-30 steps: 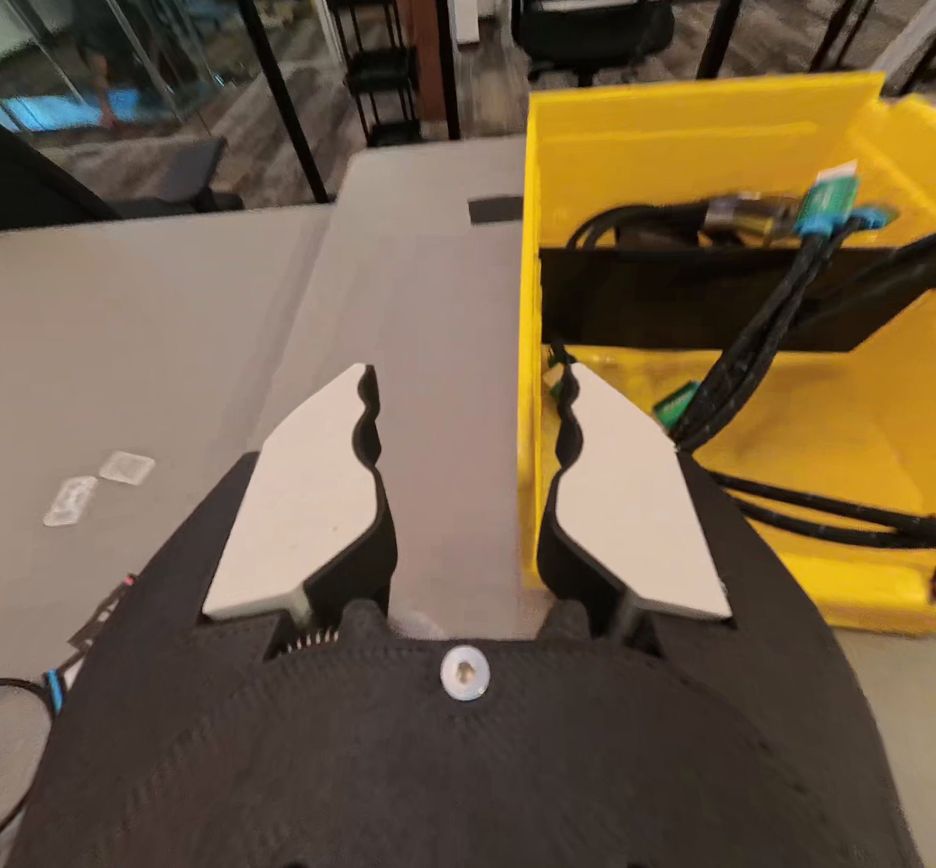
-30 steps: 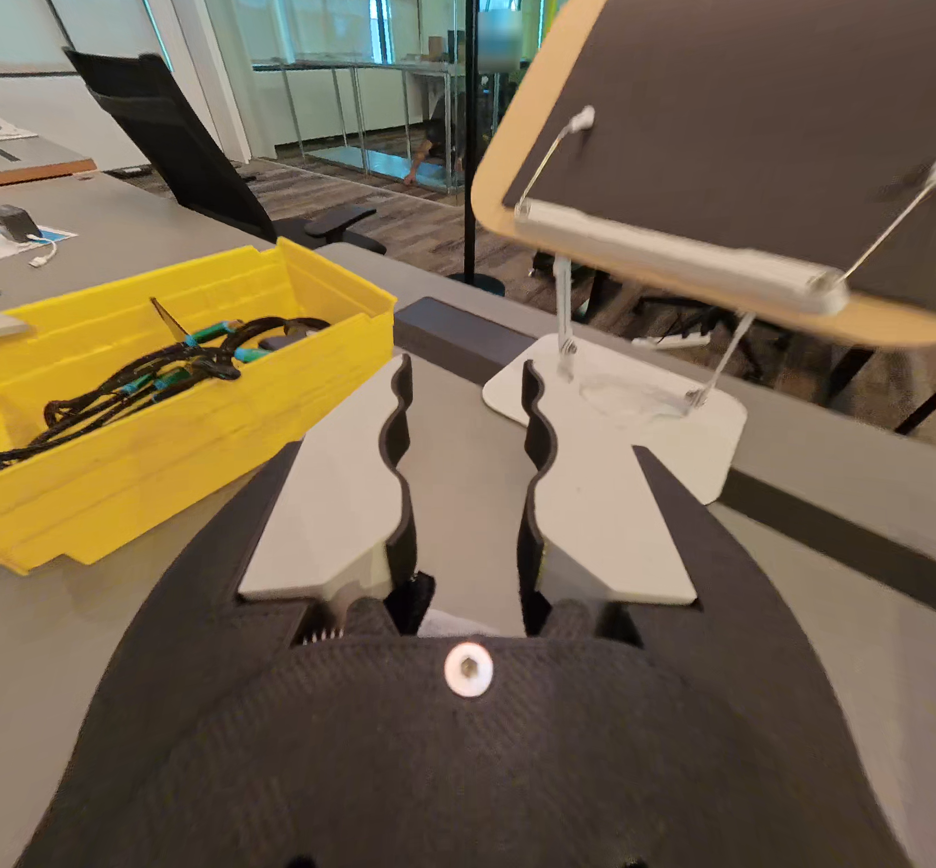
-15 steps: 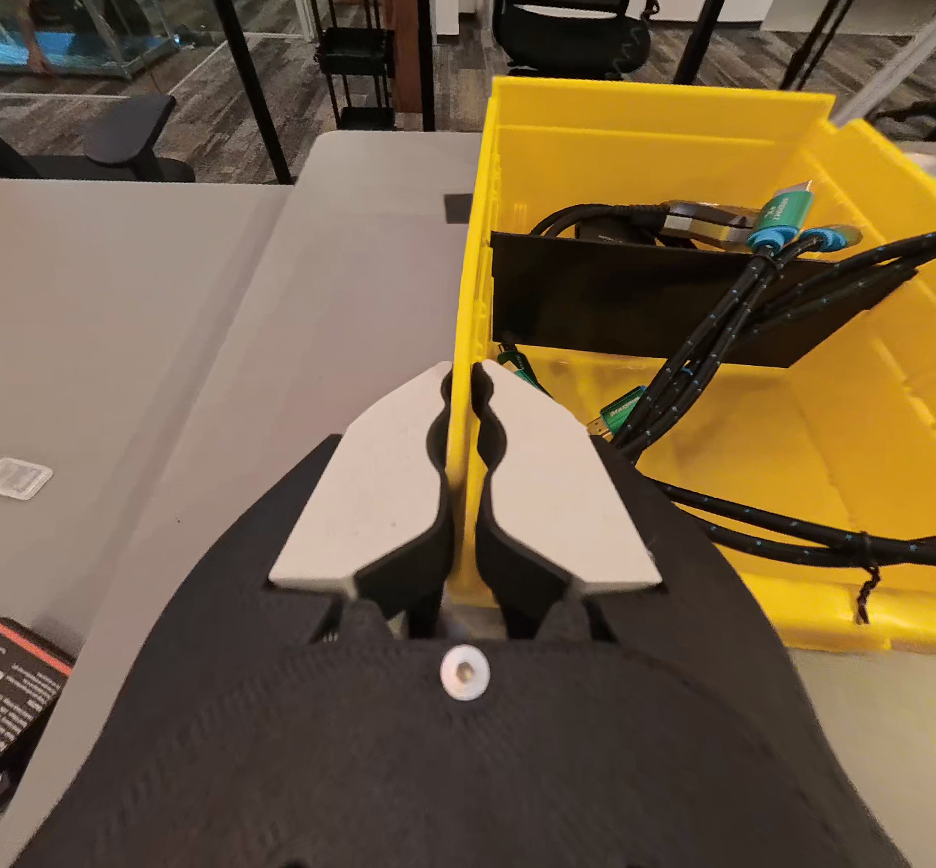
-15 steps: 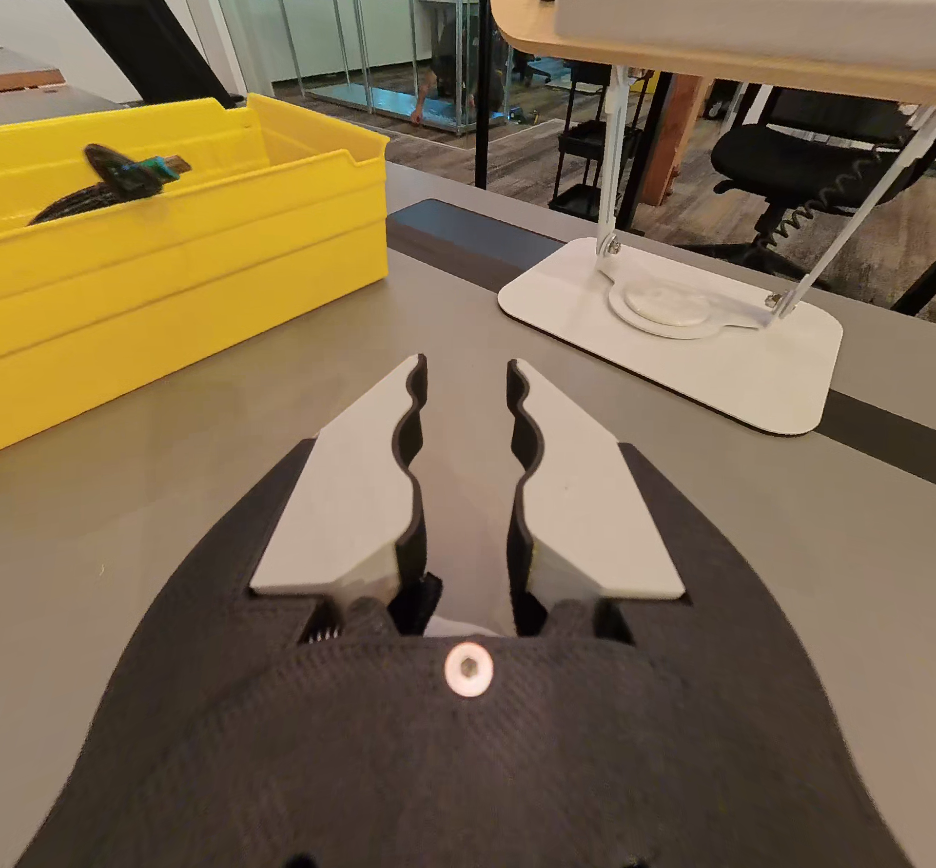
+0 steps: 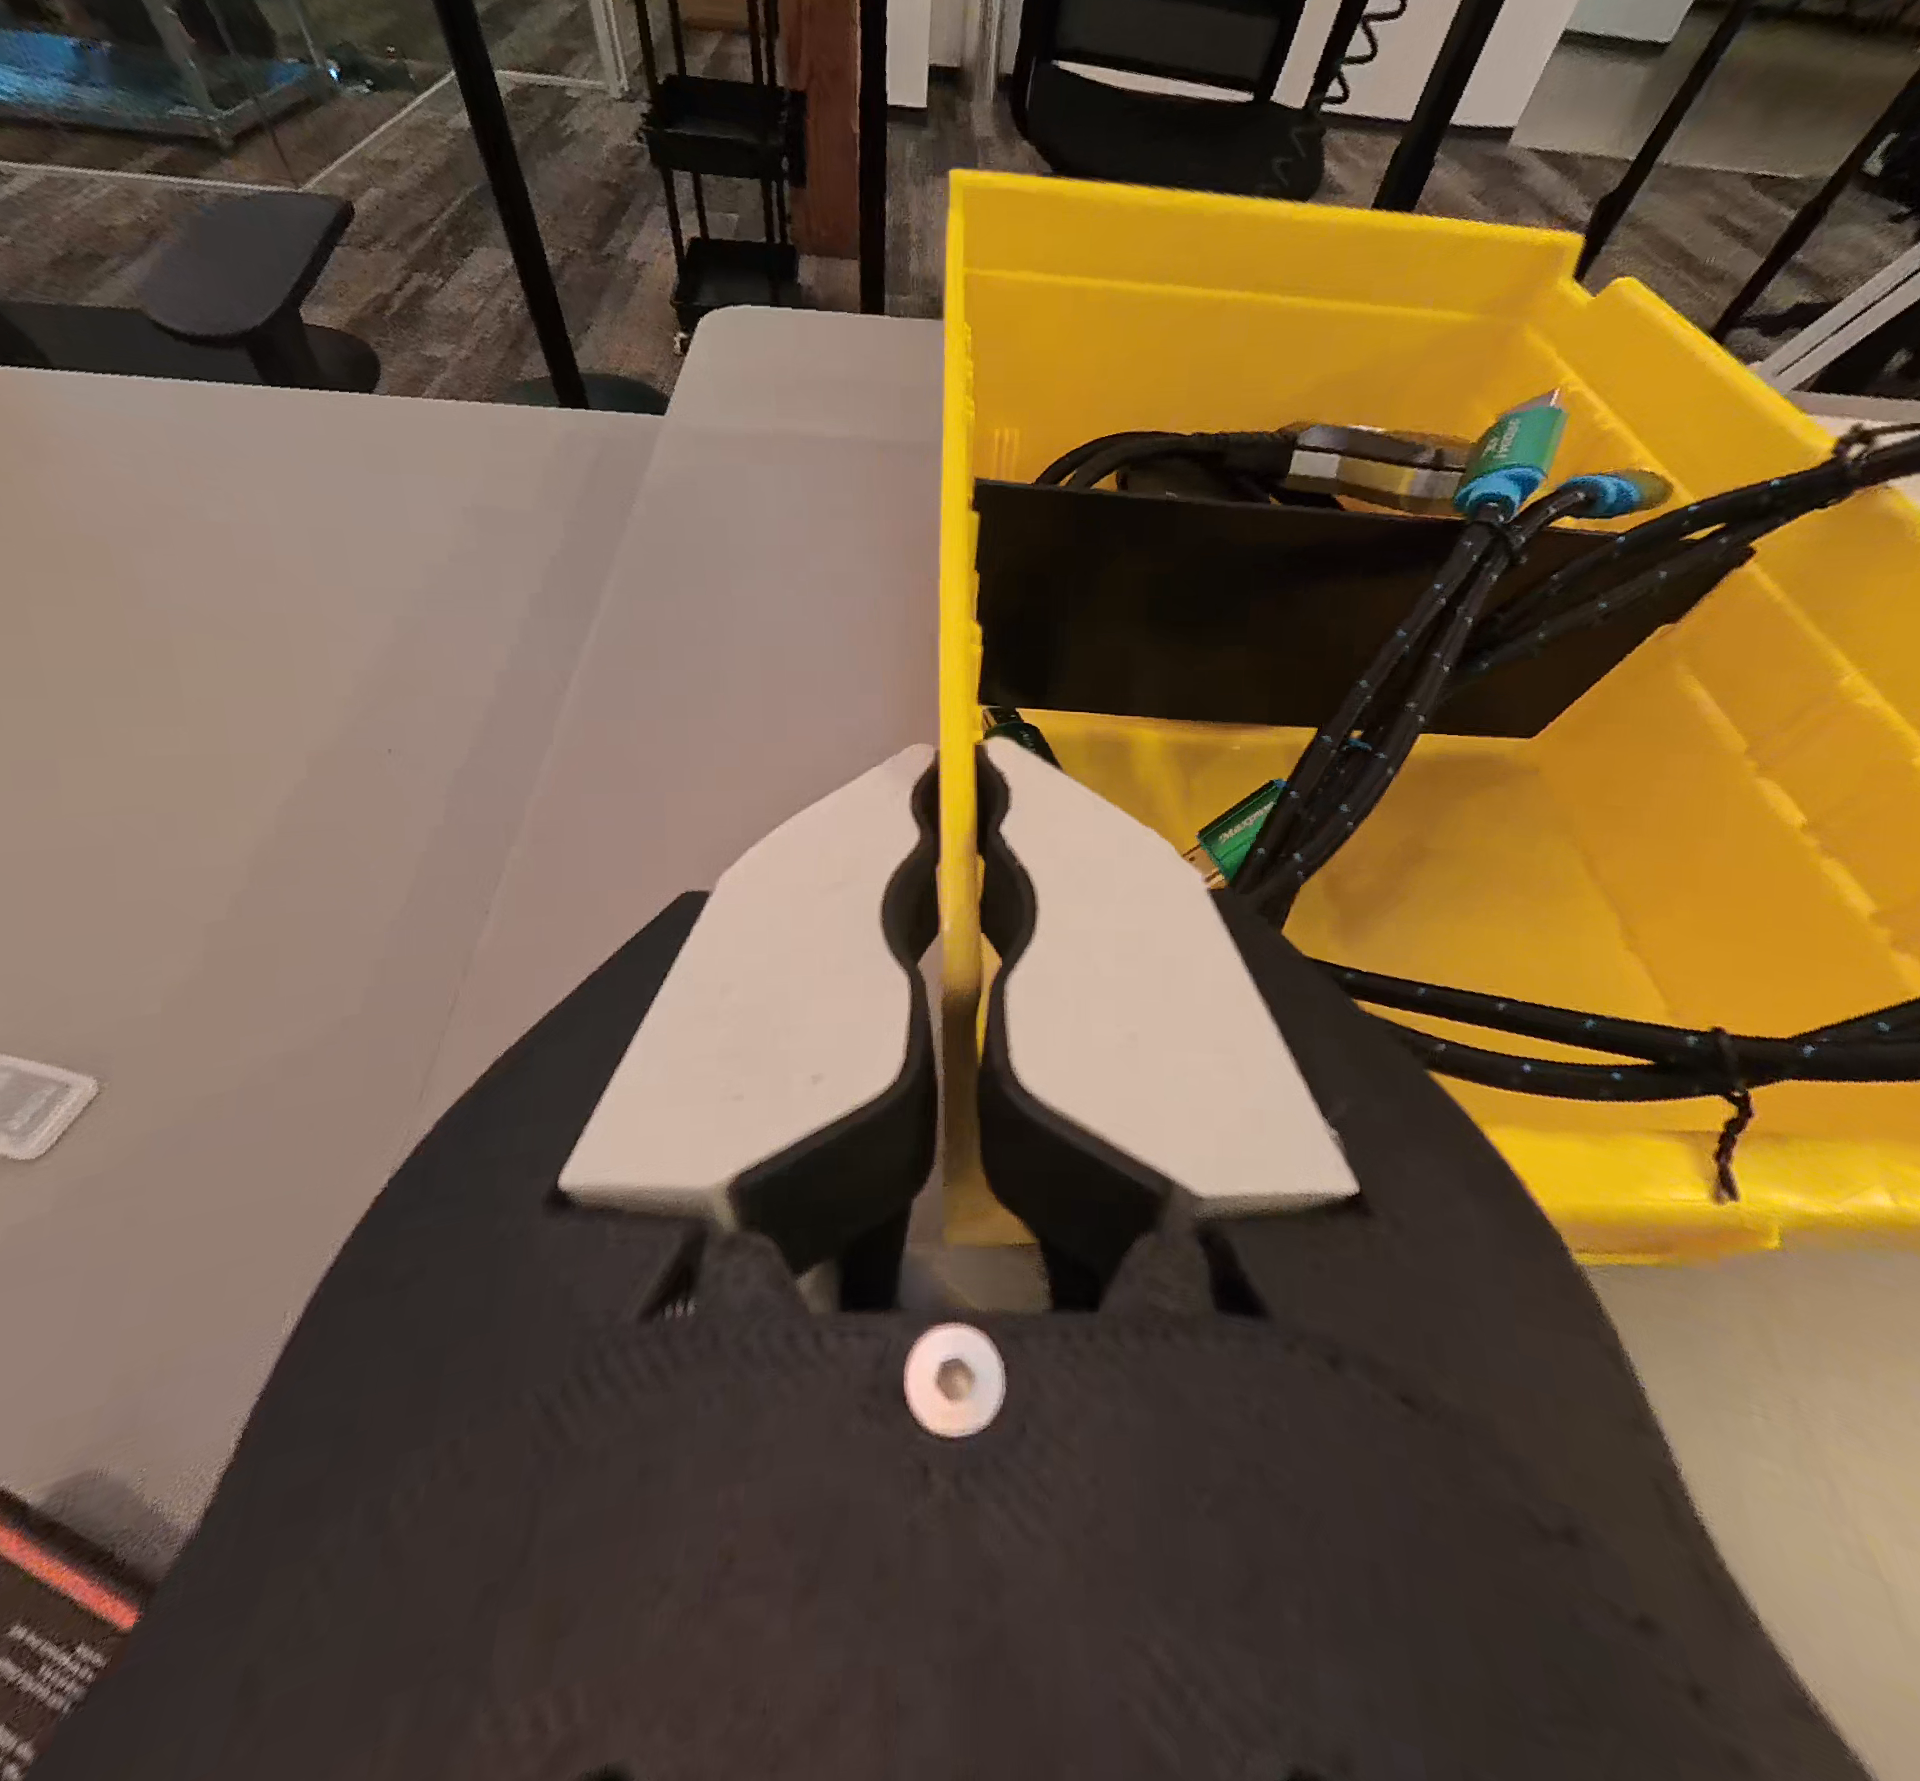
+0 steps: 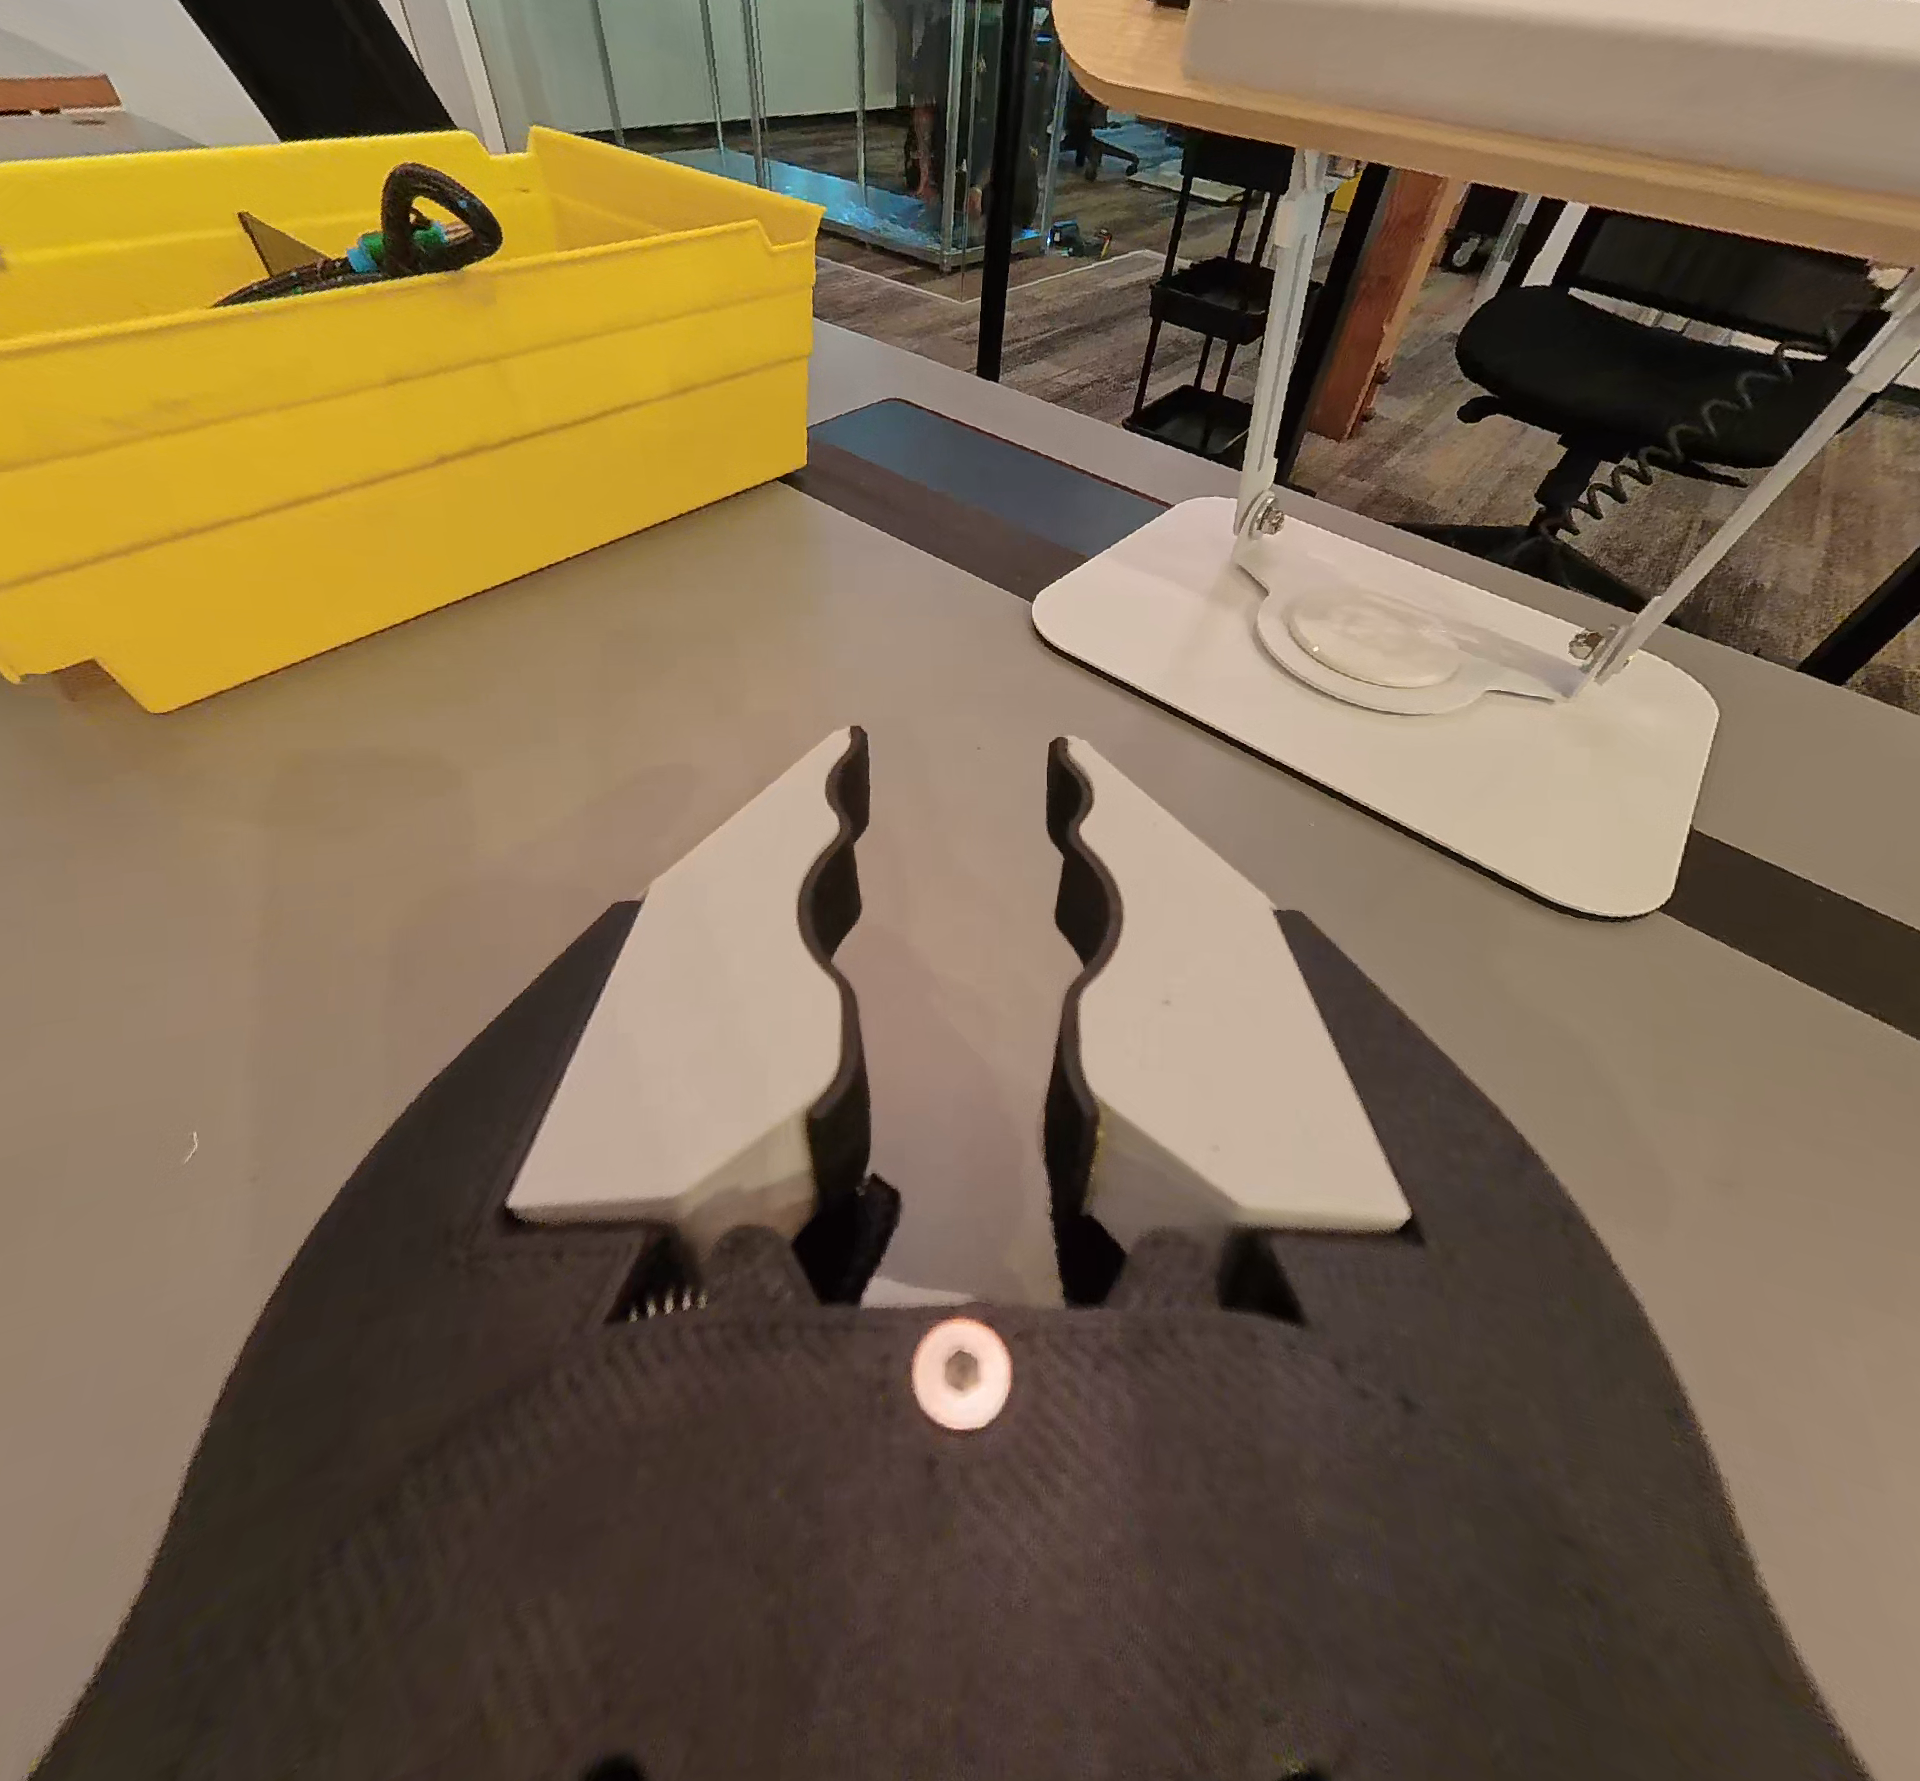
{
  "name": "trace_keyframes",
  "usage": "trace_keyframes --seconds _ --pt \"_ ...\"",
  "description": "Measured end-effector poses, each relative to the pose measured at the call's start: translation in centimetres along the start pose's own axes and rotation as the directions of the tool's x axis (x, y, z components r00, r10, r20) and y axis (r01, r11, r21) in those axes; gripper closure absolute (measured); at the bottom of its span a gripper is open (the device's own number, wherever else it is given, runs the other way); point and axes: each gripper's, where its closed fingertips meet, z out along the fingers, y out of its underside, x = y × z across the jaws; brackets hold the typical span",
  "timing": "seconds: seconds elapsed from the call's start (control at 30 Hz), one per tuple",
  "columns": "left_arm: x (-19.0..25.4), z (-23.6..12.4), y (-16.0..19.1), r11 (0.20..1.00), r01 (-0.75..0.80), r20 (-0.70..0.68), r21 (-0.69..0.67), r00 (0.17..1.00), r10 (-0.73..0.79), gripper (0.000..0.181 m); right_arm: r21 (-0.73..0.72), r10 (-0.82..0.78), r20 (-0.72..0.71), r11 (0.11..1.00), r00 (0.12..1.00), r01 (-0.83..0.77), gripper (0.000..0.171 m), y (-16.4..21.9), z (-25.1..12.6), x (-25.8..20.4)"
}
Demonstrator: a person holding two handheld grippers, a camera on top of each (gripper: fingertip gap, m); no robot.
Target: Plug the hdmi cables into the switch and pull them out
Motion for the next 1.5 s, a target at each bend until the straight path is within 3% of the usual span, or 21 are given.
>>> trace_keyframes --seconds 0.03,0.1,0.13,0.27,0.37,0.47,0.67,0.83,0.93,1.1,1.3,1.5 --pt "-0.4 -0.1 0.0 1.0 0.007 0.021 0.002 1.0 -0.007 0.167 0.002 -0.002 0.0 1.0 1.0 0.002 0.139 0.0 0.0 0.0" --pt "-1.1 -0.5 0.2 1.0 -0.007 0.054 -0.029 0.998 0.008 0.109 0.006 -0.007 0.002 1.0 1.0 0.007 0.138 -0.1 -0.1 -0.1" --pt "-1.4 -1.1 -0.3 1.0 -0.018 0.072 -0.009 0.997 0.018 0.102 0.005 -0.01 0.003 1.0 1.0 0.01 0.137 -0.1 -0.1 -0.1" --pt "-0.7 -4.7 -4.6 0.988 -0.072 0.091 0.138 0.994 0.06 0.099 0.009 -0.017 0.009 1.0 1.0 0.017 0.133 -0.1 -0.1 -0.3" --pt "3.3 -6.8 -7.6 0.965 -0.16 0.043 0.207 0.987 0.154 0.094 -0.017 -0.003 0.015 1.0 1.0 0.003 0.12 0.2 0.2 -0.2" --pt "10.1 -7.5 -8.8 0.962 -0.167 -0.143 0.216 0.969 0.201 0.086 -0.11 0.037 0.042 0.993 0.998 -0.032 0.092 1.3 0.5 -0.6" --pt "26.1 -8.3 -5.2 0.948 -0.261 -0.488 0.183 0.813 0.319 0.059 -0.12 -0.016 0.122 0.992 0.992 0.03 0.076 -1.5 -3.1 -5.3" --pt "33.2 -7.9 -0.5 0.959 -0.258 -0.596 0.12 0.754 0.278 0.063 -0.065 -0.086 0.072 0.994 0.994 0.091 0.08 -1.6 -5.8 -6.4" --pt "33.6 -6.5 1.4 0.963 -0.233 -0.54 0.137 0.797 0.27 0.08 -0.053 -0.075 0.019 0.996 0.997 0.076 0.082 0.6 -6.4 -5.5" --pt "34.0 -4.3 5.1 0.959 -0.268 -0.509 0.088 0.816 0.274 0.09 -0.037 -0.024 -0.001 0.999 1.0 0.024 0.087 1.8 -6.3 -4.8" --pt "34.6 -3.7 6.2 0.948 -0.316 -0.526 0.028 0.802 0.282 0.088 -0.04 -0.061 -0.004 0.997 0.998 0.06 0.084 1.9 -6.6 -5.2" --pt "34.4 -2.4 9.2 0.906 -0.383 -0.541 -0.181 0.808 0.234 0.075 -0.068 -0.072 -0.003 0.995 0.997 0.071 0.082 2.3 -6.3 -5.3"
